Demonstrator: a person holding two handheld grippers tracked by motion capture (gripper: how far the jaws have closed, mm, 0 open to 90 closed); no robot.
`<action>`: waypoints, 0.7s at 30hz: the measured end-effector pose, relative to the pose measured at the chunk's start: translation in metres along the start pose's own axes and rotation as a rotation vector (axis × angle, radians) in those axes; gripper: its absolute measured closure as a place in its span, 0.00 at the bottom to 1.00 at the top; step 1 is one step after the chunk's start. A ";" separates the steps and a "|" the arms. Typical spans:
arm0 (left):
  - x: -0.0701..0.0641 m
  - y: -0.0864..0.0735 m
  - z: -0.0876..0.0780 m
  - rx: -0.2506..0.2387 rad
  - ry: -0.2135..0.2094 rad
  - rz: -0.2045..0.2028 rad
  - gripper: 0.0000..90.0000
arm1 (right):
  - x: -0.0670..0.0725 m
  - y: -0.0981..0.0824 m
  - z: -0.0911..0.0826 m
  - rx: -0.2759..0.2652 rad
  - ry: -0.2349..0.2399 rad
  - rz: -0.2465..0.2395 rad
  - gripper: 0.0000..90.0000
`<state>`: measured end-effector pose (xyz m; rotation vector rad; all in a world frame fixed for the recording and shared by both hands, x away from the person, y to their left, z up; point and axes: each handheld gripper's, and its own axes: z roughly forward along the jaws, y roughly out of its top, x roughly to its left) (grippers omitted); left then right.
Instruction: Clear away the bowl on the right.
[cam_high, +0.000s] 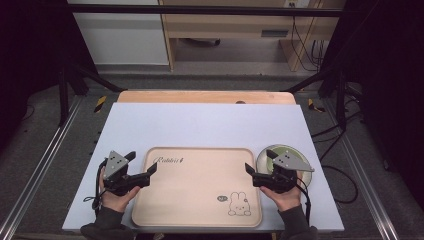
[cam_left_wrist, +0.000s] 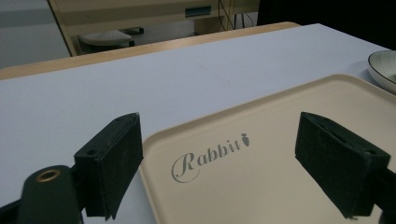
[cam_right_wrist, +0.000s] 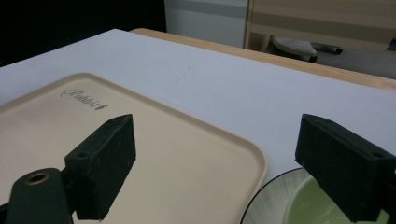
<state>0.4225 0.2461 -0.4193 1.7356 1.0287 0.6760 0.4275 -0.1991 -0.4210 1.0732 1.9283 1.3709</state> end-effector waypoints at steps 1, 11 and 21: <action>0.000 0.000 0.000 -0.002 0.000 -0.002 0.17 | 0.000 0.000 0.000 -0.002 -0.001 0.002 0.14; 0.000 -0.001 0.000 0.001 0.000 0.004 0.17 | 0.000 0.001 -0.006 -0.007 -0.019 -0.013 0.15; 0.000 -0.002 0.001 0.003 -0.002 0.002 0.17 | -0.002 0.006 -0.013 -0.002 -0.053 -0.050 0.17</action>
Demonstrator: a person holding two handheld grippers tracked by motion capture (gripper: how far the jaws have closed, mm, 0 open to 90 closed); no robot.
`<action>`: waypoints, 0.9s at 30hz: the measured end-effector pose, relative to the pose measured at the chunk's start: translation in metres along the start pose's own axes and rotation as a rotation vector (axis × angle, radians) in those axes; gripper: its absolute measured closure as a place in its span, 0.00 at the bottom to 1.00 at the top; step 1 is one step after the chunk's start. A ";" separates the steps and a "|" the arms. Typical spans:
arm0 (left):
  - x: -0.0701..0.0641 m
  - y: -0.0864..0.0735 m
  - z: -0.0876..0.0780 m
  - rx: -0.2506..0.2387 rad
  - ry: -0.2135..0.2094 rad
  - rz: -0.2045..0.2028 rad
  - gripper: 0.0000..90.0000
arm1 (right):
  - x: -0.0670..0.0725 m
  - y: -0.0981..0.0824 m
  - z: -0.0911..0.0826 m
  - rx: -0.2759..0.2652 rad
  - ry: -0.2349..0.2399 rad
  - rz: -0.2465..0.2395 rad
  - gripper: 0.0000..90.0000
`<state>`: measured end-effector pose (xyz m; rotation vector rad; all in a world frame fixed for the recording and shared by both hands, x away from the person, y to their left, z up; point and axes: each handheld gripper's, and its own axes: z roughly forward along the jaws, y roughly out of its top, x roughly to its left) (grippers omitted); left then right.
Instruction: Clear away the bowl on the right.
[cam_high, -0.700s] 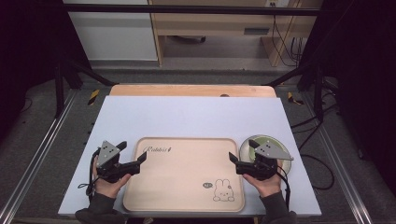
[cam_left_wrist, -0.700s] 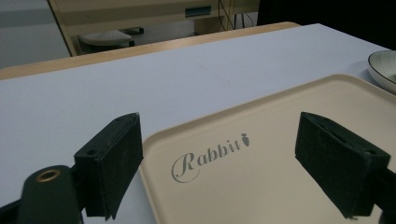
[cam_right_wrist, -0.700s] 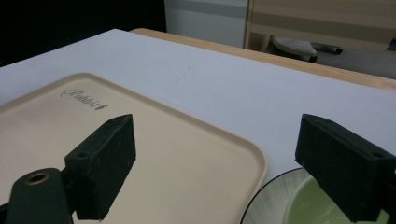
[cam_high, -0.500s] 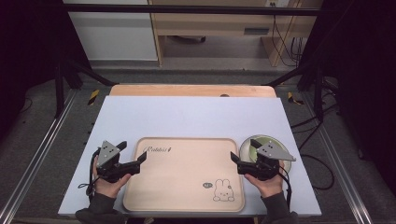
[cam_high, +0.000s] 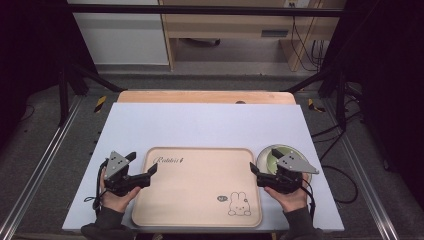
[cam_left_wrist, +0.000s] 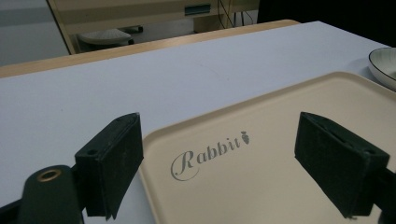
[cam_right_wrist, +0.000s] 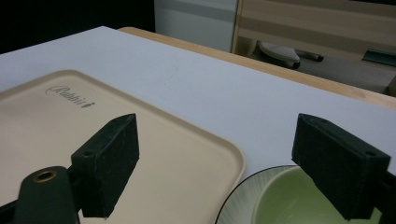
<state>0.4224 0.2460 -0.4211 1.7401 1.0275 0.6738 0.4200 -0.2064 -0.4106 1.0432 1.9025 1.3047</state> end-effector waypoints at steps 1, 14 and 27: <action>0.000 0.000 0.000 -0.001 0.000 -0.001 0.17 | -0.001 0.000 -0.001 0.001 -0.001 0.009 0.16; 0.000 0.000 0.001 0.004 -0.001 0.000 0.17 | -0.016 0.000 -0.011 0.016 -0.025 0.053 0.17; 0.001 -0.001 0.001 0.007 0.001 0.001 0.17 | -0.035 -0.001 -0.021 0.050 -0.102 0.090 0.19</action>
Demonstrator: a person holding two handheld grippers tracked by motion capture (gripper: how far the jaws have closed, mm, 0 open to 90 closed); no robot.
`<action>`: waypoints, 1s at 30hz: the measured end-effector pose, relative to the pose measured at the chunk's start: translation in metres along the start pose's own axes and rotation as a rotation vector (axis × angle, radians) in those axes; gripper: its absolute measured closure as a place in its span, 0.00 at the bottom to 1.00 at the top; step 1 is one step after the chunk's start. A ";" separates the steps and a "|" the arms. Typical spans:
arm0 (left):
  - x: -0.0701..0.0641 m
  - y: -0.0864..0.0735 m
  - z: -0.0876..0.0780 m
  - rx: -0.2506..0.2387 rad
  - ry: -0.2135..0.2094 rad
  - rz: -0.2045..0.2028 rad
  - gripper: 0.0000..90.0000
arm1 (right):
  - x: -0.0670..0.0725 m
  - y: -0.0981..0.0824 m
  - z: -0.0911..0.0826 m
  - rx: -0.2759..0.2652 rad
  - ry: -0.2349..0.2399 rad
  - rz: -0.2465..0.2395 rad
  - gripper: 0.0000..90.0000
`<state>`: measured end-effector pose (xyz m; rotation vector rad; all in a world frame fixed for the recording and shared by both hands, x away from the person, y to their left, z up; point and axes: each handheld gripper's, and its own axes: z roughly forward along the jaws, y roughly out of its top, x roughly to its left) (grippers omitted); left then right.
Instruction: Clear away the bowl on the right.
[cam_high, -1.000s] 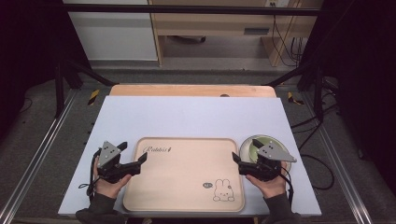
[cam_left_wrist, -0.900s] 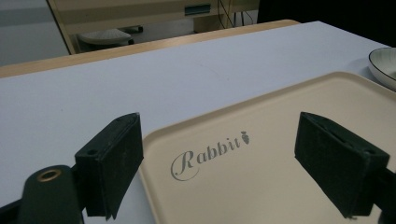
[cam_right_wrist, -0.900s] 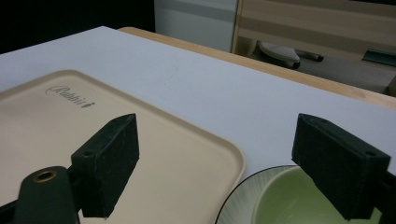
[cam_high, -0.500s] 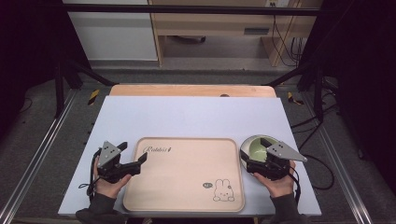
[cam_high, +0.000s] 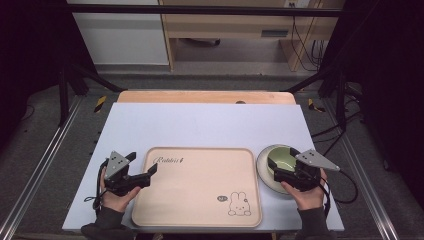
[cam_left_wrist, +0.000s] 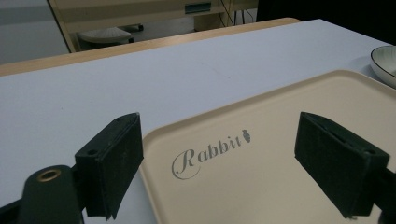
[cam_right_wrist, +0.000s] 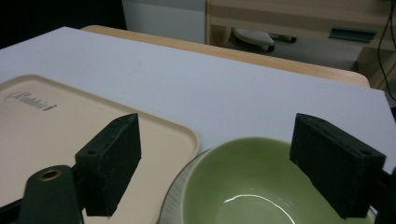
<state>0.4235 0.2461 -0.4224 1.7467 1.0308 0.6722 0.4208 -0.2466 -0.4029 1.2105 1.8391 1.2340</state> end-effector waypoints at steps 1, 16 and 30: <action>0.000 0.000 0.000 0.000 0.000 0.000 0.17 | 0.000 0.000 0.000 0.000 0.000 0.000 0.19; 0.000 0.000 0.002 0.006 0.001 -0.002 0.17 | -0.019 -0.003 -0.004 0.053 -0.086 0.052 0.23; 0.000 0.000 0.003 0.005 0.001 -0.004 0.17 | -0.035 -0.008 -0.006 0.087 -0.143 0.088 0.28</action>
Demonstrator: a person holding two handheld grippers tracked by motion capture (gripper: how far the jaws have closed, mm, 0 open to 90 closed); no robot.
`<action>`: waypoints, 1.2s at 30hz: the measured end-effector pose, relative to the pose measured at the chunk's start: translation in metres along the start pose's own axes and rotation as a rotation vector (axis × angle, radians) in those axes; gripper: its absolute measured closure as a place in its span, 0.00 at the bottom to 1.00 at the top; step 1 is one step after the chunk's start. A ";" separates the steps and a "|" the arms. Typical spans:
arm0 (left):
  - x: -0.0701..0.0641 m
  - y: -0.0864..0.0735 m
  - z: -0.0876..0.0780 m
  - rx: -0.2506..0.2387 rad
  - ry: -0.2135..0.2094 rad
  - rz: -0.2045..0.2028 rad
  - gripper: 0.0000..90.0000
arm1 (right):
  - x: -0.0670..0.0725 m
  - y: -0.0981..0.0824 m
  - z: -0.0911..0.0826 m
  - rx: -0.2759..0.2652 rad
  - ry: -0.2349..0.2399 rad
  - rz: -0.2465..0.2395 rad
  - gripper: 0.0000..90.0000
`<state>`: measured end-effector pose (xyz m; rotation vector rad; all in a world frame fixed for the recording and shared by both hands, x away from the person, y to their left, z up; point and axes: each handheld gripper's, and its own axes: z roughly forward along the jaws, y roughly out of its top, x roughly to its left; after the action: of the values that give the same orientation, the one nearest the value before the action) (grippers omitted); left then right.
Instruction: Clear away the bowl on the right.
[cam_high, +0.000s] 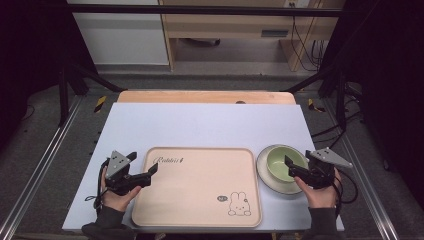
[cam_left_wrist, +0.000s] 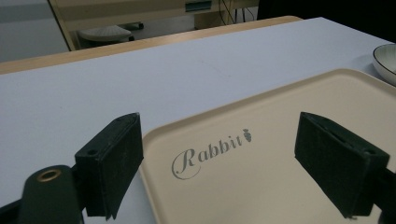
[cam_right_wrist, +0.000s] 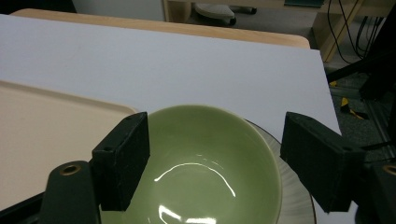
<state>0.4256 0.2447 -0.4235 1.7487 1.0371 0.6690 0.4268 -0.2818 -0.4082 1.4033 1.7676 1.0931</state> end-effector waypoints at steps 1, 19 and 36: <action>0.000 0.000 0.000 0.000 0.000 0.000 0.17 | 0.000 0.000 0.000 0.000 0.000 0.000 0.28; -0.001 0.000 -0.001 0.001 -0.004 0.007 0.17 | -0.017 -0.008 0.012 0.107 -0.045 0.038 0.36; -0.001 -0.001 0.001 0.007 -0.004 0.010 0.17 | -0.028 -0.015 0.023 0.218 -0.050 0.103 0.55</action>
<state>0.4251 0.2436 -0.4248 1.7621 1.0296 0.6686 0.4466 -0.3047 -0.4328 1.6536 1.8397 0.9303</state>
